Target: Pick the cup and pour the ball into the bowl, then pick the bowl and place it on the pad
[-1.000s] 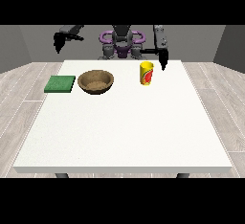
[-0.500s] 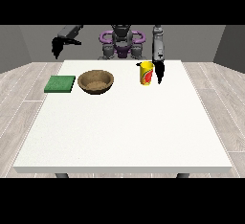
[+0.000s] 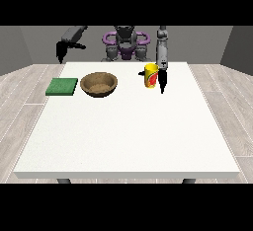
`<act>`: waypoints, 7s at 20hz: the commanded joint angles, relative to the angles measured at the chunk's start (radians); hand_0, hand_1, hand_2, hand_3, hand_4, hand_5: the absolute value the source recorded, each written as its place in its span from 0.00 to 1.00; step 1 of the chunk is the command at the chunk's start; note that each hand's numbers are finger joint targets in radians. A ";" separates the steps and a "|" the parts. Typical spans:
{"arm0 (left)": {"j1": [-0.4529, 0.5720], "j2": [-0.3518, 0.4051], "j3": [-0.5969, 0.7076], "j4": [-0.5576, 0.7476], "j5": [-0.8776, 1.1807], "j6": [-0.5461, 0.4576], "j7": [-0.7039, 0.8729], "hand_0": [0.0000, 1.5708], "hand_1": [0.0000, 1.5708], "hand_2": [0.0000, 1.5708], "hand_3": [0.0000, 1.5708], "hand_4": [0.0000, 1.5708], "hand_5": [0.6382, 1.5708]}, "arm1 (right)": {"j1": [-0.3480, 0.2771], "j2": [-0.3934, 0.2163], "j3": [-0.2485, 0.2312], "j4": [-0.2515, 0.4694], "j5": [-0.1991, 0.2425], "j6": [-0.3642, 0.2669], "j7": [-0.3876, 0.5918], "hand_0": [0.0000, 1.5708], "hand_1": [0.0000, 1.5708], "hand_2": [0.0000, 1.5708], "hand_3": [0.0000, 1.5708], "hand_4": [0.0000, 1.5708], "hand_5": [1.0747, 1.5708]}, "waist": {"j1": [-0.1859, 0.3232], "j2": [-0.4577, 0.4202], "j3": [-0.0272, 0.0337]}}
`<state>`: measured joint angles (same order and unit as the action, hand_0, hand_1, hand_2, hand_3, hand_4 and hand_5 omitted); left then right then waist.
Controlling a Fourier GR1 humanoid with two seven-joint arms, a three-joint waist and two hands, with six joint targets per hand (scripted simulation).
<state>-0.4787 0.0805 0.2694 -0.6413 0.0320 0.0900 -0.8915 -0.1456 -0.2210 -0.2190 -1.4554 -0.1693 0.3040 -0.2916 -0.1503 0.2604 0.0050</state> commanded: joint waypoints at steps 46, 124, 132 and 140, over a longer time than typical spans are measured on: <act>-0.488 0.073 -0.757 0.002 -1.289 0.275 1.236 0.96 0.96 1.00 1.00 0.88 0.82 | -0.056 -0.158 -0.111 0.410 -0.038 0.139 0.012 0.00 0.00 0.00 0.00 0.00 1.00 | 0.016 -0.320 -0.0022; 0.029 0.027 -0.343 -0.768 -0.135 -0.055 0.686 0.00 0.00 0.00 0.00 0.42 0.96 | -0.279 -0.087 -0.067 0.929 0.179 -0.622 -0.125 1.00 1.00 1.00 0.99 0.60 0.97 | 0.435 0.048 -0.0118; 0.108 0.061 -0.257 -0.628 -0.066 -0.100 0.683 0.00 0.00 0.00 0.00 0.62 0.84 | -0.338 -0.145 0.016 0.860 0.240 -0.663 0.252 1.00 1.00 1.00 0.60 0.54 0.98 | 0.366 -0.198 -0.0091; 0.160 0.097 -0.152 -0.473 -0.048 -0.063 0.661 0.00 0.00 0.00 0.00 0.64 0.82 | -0.459 -0.166 0.122 0.723 0.279 -0.514 0.550 1.00 1.00 1.00 0.47 0.51 0.99 | 0.153 -0.335 -0.0061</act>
<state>-0.3237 0.1597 0.0713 -1.1685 -0.0272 0.0119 -0.2219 -0.5619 -0.3569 -0.1230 -0.6809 0.1076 -0.2883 0.1451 0.0847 -0.0392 -0.0043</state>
